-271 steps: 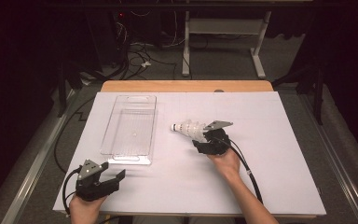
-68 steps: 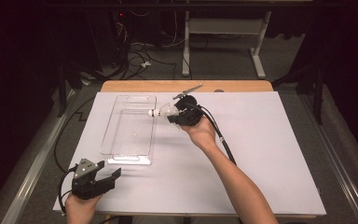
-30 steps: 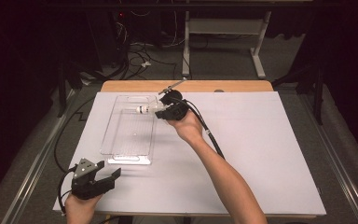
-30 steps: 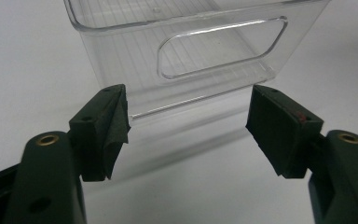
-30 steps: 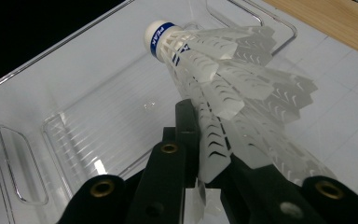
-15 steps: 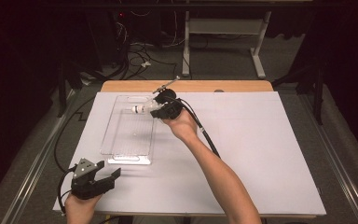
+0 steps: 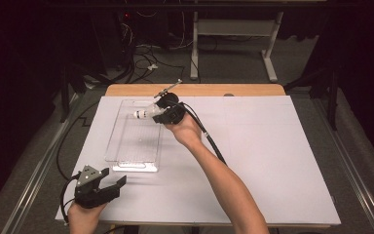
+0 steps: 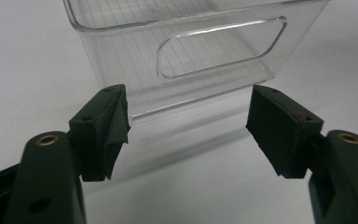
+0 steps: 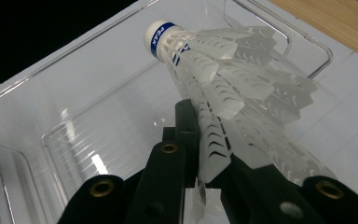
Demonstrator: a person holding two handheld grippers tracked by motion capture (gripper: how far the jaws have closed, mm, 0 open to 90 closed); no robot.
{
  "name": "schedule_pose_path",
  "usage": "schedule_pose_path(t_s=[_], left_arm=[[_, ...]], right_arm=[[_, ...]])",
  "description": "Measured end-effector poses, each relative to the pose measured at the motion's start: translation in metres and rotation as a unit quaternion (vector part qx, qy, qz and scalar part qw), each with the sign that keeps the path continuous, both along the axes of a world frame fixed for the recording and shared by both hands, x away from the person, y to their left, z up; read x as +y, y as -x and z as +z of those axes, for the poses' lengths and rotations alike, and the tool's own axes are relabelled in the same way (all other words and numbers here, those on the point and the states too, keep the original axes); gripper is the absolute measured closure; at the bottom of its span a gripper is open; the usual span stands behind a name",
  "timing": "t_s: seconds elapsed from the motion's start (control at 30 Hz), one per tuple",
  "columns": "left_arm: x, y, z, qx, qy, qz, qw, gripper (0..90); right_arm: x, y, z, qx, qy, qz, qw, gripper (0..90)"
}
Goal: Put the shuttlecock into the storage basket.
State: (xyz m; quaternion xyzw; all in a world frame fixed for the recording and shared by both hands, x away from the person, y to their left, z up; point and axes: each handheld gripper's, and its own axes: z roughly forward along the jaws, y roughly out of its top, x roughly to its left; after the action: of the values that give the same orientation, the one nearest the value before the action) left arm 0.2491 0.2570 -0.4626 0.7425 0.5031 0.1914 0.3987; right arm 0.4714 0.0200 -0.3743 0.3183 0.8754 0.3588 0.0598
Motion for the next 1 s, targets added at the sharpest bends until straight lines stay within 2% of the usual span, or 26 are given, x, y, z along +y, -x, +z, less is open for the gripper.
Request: schedule_pose_path(t_s=[0.5,0.6,0.73,1.0], left_arm=[[0.0,0.0,0.0,0.001,0.001,-0.002,1.0,30.4],[0.0,0.0,0.0,0.0,0.002,-0.002,1.0,30.4],[0.0,0.0,0.0,0.001,0.002,-0.002,1.0,30.4],[-0.001,0.0,0.0,0.001,0.001,-0.005,1.0,30.4]], right_arm=[[0.016,0.0,-0.001,0.002,0.004,0.009,1.0,88.7],[0.019,-0.001,-0.002,-0.004,0.007,0.016,0.9998,88.7],[0.022,-0.001,-0.003,0.002,0.006,0.011,0.9999,88.7],[0.031,-0.002,-0.005,0.002,0.008,0.02,0.9998,88.6]])
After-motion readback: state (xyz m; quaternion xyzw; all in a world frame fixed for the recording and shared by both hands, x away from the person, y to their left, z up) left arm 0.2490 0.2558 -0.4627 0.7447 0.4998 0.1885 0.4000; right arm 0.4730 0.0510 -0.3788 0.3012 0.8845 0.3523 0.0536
